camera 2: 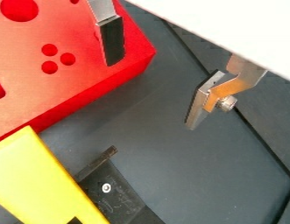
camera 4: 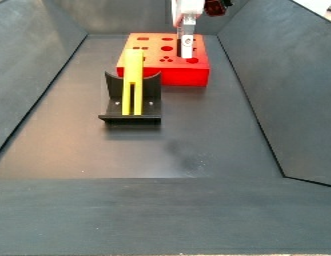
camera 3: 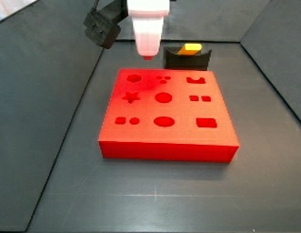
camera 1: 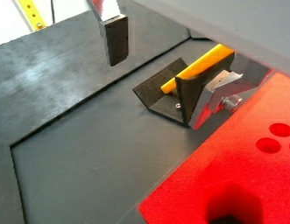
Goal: Pick up the square-circle object. Move up. Rotate the square-circle object. Place the square-circle object on the fixture. Regrasp the square-circle object. Move to above the board. Insert the square-circle object.
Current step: Regrasp the square-circle object.
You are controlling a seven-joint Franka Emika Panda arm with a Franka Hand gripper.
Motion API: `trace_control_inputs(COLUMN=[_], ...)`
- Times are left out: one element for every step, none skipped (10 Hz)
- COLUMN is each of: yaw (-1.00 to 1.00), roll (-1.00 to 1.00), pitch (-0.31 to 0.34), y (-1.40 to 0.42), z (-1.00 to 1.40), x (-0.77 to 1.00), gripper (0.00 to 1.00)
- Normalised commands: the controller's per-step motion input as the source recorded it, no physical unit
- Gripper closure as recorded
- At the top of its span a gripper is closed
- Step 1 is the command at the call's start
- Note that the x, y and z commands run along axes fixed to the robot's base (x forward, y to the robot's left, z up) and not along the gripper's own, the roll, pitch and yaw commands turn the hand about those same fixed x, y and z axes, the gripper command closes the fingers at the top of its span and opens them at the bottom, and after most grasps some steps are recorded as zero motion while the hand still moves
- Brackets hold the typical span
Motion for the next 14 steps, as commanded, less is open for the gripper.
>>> trace_control_inputs(yaw=[-0.19,-0.12,-0.07,-0.04,0.00,0.02,0.03,0.04,0.04,0.05,0.05,0.05,0.05,0.05], roll=[0.05,0.04,0.05,0.05,0.05,0.05,0.04,0.03,0.03,0.02,0.02,0.02,0.01,0.01], pitch=[0.136,0.155,0.179,0.185,0.184,0.190,0.190,0.187,0.191,0.187,0.190,0.192,0.190,0.191], y=[0.00,0.00,0.00,0.00,-0.01,-0.01,-0.01,-0.02,-0.02,-0.02,-0.02,-0.02,-0.02,-0.02], z=[0.01,-0.01,-0.02,-0.02,-0.01,-0.01,-0.01,-0.01,-0.01,0.00,-0.01,0.00,-0.01,0.00], x=[1.00,1.00,1.00,1.00,1.00,1.00,1.00,1.00,1.00,1.00,0.96,0.90,0.77,0.72], gripper=[0.00,0.00,0.00,0.00,0.00,0.00,0.00,0.00,0.00,0.00,0.00,0.00,0.00,0.00])
